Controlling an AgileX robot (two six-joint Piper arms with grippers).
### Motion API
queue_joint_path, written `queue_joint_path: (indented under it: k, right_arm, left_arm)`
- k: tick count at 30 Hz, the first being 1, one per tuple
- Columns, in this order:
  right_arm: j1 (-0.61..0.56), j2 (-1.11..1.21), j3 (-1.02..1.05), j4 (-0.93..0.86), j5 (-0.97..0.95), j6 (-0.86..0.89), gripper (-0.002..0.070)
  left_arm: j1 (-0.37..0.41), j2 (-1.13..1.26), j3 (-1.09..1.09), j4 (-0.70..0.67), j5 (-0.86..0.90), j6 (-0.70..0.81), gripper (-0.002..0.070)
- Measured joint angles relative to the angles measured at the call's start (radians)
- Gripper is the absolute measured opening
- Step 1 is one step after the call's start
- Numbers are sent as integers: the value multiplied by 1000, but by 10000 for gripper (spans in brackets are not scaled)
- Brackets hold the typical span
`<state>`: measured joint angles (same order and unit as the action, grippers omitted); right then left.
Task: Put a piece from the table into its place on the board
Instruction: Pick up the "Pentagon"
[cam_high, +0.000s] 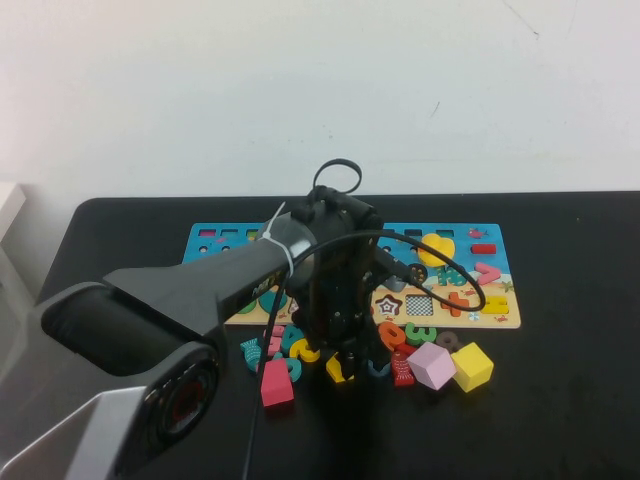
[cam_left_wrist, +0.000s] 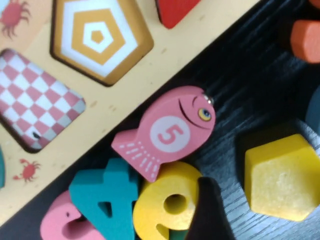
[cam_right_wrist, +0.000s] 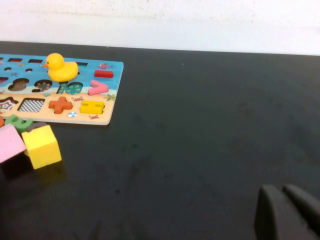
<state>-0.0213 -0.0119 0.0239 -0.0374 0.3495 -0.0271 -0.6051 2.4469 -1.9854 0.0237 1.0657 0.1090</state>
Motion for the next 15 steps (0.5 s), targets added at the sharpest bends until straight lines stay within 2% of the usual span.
queue_joint_path:
  k: [15]
  right_arm:
    - [0, 0, 0, 0, 1, 0, 19]
  left_arm:
    - [0, 24, 0, -39, -14, 9, 428]
